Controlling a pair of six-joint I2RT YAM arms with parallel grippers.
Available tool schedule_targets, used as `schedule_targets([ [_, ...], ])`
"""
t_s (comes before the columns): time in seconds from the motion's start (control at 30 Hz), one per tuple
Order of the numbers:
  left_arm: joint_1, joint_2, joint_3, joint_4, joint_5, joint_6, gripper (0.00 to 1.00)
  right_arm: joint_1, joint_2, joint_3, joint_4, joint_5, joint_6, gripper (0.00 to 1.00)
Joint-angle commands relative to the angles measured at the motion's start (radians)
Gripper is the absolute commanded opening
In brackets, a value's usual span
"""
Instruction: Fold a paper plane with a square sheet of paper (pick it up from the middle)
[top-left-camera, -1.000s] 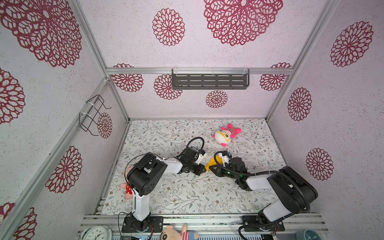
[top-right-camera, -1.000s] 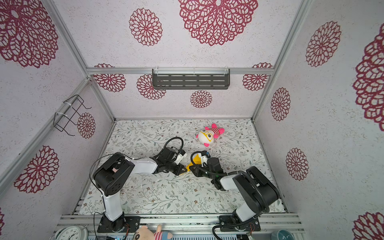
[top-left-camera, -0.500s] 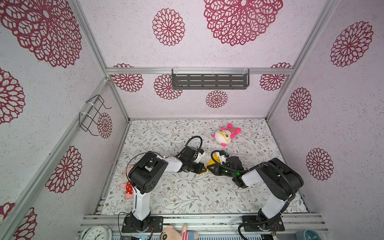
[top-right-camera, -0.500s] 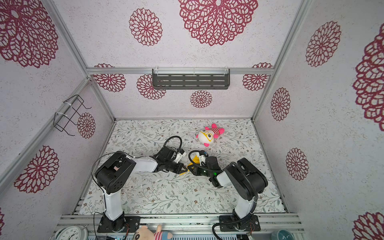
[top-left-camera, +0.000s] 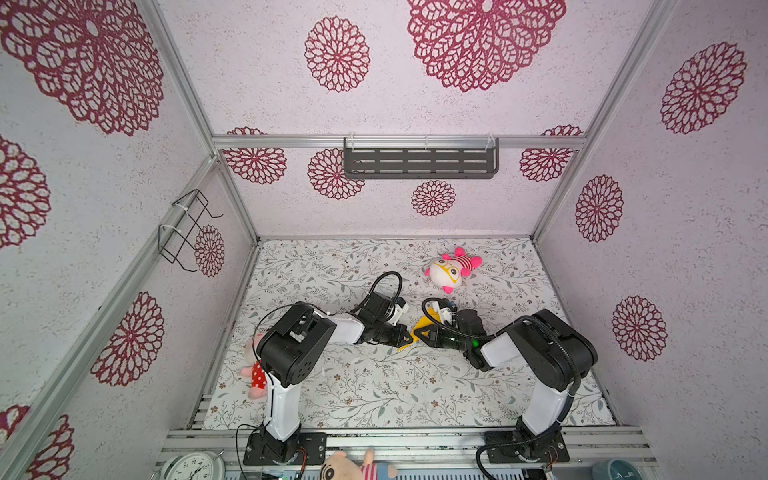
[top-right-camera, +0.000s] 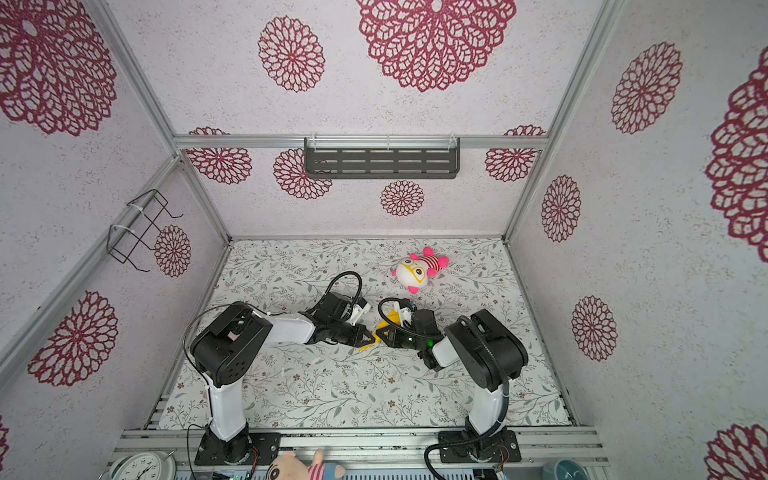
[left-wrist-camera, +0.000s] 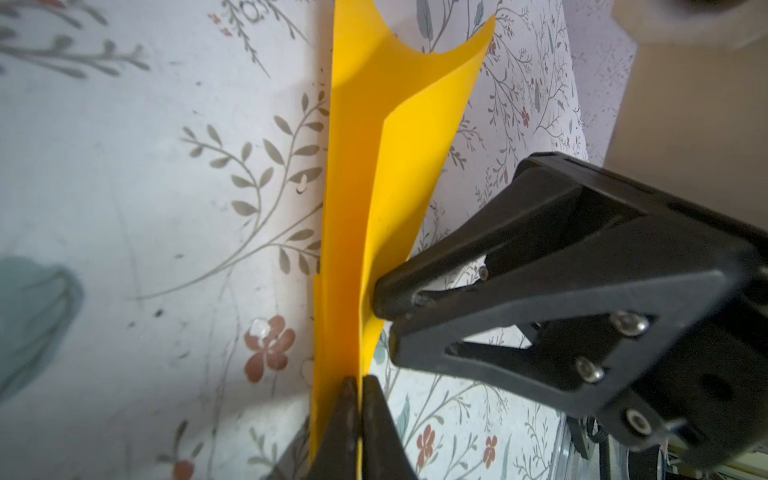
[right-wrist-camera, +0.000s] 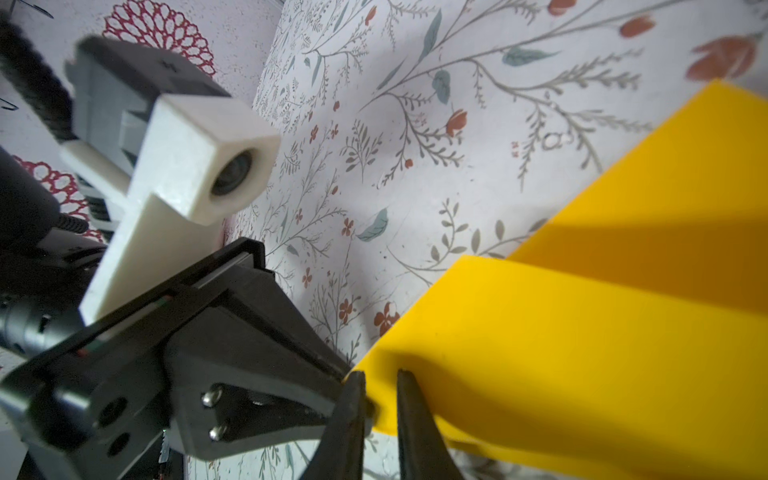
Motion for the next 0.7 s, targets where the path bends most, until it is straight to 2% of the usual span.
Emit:
schedule_targets([
  [0.0,0.012,0.071,-0.027,-0.151,-0.127,-0.027,0.07,-0.009,-0.008,0.025,0.033,-0.031,0.013,0.19],
  [0.23,0.019,0.092,-0.009,-0.203,-0.153,-0.048,0.05,-0.035,-0.068,0.011,-0.015,-0.027,-0.007,0.2],
  [0.67,0.021,0.104,0.001,-0.213,-0.146,-0.048,0.08,-0.041,-0.009,0.033,-0.109,0.047,0.02,0.18],
])
